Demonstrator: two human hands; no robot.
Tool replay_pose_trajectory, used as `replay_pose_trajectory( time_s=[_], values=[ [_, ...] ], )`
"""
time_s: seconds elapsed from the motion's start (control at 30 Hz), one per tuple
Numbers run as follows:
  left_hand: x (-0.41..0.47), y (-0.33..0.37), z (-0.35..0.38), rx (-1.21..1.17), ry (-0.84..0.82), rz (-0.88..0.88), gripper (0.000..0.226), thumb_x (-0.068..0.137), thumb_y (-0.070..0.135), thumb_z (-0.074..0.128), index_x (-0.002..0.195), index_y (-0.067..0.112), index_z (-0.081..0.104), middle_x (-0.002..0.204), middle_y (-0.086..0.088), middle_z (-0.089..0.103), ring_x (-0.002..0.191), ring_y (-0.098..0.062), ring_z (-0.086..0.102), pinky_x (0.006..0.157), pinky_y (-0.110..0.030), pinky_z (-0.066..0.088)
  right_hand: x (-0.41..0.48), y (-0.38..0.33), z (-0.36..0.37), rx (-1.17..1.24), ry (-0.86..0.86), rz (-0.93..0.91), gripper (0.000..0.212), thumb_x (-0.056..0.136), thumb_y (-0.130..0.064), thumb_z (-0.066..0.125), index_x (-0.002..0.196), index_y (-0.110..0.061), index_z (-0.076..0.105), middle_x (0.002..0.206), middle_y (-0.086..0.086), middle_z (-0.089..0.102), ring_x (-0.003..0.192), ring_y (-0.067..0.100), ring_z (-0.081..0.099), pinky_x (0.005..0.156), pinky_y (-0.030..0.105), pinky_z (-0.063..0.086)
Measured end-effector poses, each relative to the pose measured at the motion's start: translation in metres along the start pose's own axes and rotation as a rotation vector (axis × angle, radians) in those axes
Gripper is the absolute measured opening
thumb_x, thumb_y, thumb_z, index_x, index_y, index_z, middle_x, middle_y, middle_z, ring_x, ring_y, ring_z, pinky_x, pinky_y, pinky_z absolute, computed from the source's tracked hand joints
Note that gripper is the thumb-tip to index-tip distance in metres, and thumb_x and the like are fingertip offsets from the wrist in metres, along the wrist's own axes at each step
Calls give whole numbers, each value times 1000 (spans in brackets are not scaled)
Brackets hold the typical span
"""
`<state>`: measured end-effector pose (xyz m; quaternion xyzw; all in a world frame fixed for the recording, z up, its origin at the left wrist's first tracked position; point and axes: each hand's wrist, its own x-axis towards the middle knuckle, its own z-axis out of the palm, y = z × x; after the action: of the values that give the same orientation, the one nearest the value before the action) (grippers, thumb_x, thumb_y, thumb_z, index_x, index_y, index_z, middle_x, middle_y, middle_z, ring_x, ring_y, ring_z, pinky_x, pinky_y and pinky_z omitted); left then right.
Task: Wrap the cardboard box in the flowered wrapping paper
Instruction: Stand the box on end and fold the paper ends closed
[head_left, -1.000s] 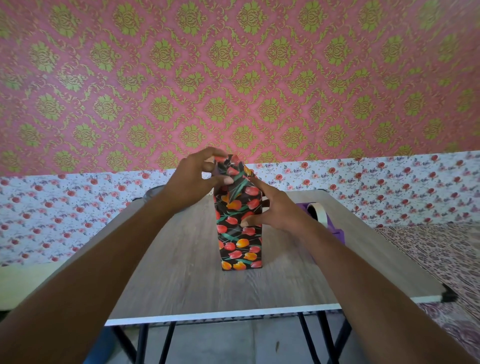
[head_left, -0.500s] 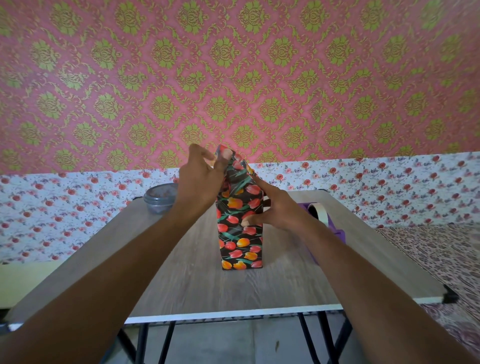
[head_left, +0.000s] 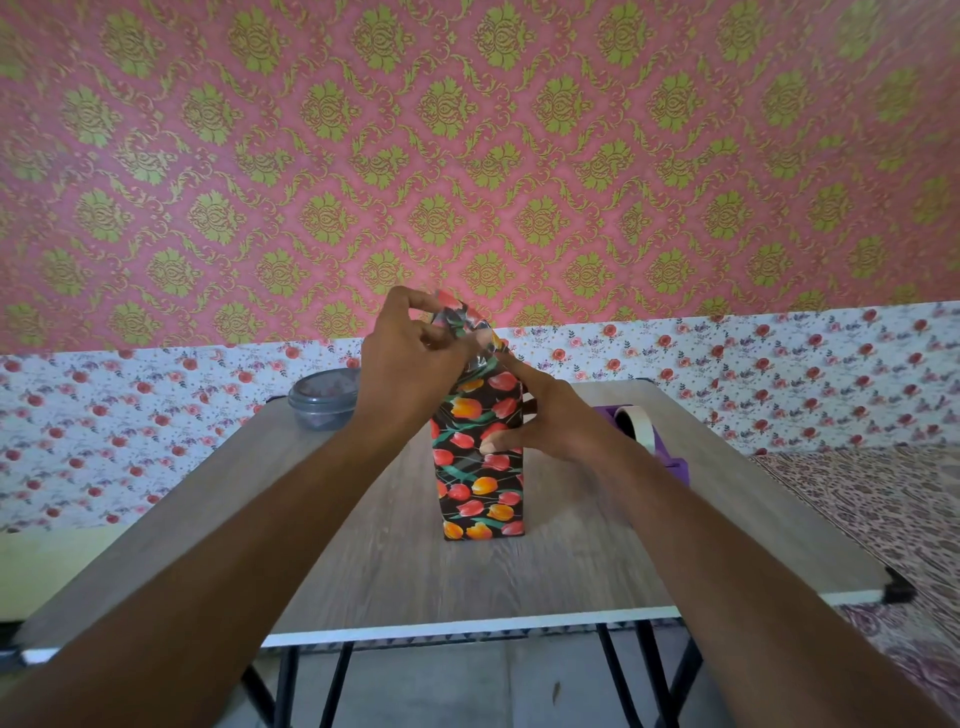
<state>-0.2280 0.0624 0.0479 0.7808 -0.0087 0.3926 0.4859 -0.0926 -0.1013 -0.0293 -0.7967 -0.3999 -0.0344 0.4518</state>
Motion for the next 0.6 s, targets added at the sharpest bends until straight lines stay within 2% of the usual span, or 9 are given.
replay_pose_trajectory(
  time_s=[0.07, 0.17, 0.27, 0.37, 0.5, 0.57, 0.6],
  values=[
    [-1, 2, -1, -3, 7, 55, 44, 79, 24, 87, 108, 20, 54, 69, 3, 73, 65, -10, 72, 66, -34, 59, -1, -1, 0, -12, 6, -10, 101, 71, -21, 95, 135, -68, 33, 116, -36, 53, 95, -31, 54, 72, 0, 46],
    [-9, 4, -1, 24, 6, 241, 35, 80, 12, 84, 100, 18, 55, 65, 6, 69, 62, -7, 68, 58, -19, 51, -2, -7, 0, -15, 5, -17, 102, 70, -25, 95, 122, -85, 31, 114, -43, 53, 97, -32, 52, 73, -2, 45],
    [-15, 2, -3, 87, -55, 265, 27, 80, 14, 84, 103, 20, 71, 74, 11, 64, 70, -7, 62, 65, -21, 50, -2, -13, 1, -22, -16, -24, 98, 70, -28, 95, 130, -77, 36, 112, -50, 57, 103, -28, 55, 76, 0, 46],
    [-14, -1, -7, 328, -124, 311, 44, 72, 16, 90, 113, 16, 76, 86, 4, 60, 76, -11, 54, 68, -13, 43, -3, -17, 2, -19, -24, -27, 95, 68, -29, 95, 134, -69, 41, 114, -51, 56, 104, -24, 57, 77, 1, 47],
    [-19, 1, -6, 623, 12, 543, 10, 80, 9, 82, 86, 6, 75, 100, -13, 55, 95, -29, 49, 76, -41, 48, -3, -20, 3, -28, -30, -35, 93, 67, -33, 95, 135, -67, 42, 115, -51, 56, 105, -24, 57, 78, 0, 46],
    [-19, -4, -5, 791, 58, 631, 15, 81, 12, 82, 85, 5, 70, 110, -13, 57, 105, -33, 54, 88, -48, 45, -3, -19, 3, -31, -27, -39, 91, 67, -34, 95, 136, -65, 44, 115, -48, 58, 104, -21, 59, 78, 1, 46],
    [-19, -7, -5, 851, 50, 670, 17, 82, 14, 83, 88, 7, 68, 107, -11, 62, 103, -32, 60, 95, -50, 42, -3, -19, 3, -32, -23, -36, 91, 67, -34, 95, 135, -65, 44, 114, -49, 58, 104, -21, 59, 77, 1, 47]
  ],
)
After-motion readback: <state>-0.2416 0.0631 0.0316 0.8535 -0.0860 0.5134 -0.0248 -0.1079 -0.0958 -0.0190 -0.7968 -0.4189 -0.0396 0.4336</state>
